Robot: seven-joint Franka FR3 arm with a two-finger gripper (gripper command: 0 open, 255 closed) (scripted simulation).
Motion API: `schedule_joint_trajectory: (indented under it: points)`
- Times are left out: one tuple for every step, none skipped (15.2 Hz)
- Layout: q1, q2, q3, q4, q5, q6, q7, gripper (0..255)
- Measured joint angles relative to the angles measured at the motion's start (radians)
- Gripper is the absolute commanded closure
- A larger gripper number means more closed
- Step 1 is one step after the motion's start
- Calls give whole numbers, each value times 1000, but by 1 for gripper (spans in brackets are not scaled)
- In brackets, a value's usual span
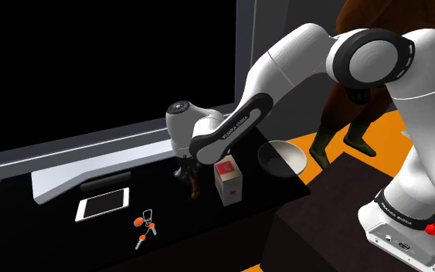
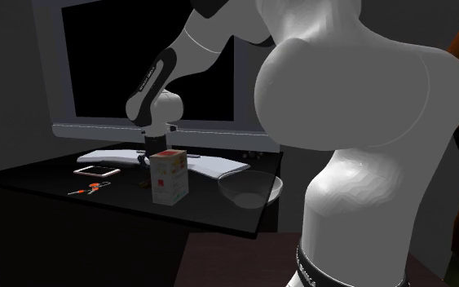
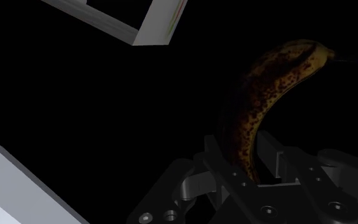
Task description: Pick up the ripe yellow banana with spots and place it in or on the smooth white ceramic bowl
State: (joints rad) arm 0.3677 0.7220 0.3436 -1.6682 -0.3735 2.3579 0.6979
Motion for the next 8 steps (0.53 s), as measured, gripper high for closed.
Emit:
schedule_joint_trajectory:
  points:
    - [0,-3,2,3,2,-7,-1,255]
    - [-2,-12,5,3,6,-15,-4,255]
    - [-5,-21,8,0,9,-21,-6,255]
    - [-8,-30,10,-1,12,-28,-9,255]
    - [-9,-39,14,-1,16,-37,-10,255]
    - [-12,-50,17,-3,20,-46,-14,255]
    - [-13,-54,20,4,24,-57,-17,255]
    - [-15,-64,23,1,27,-64,-19,255]
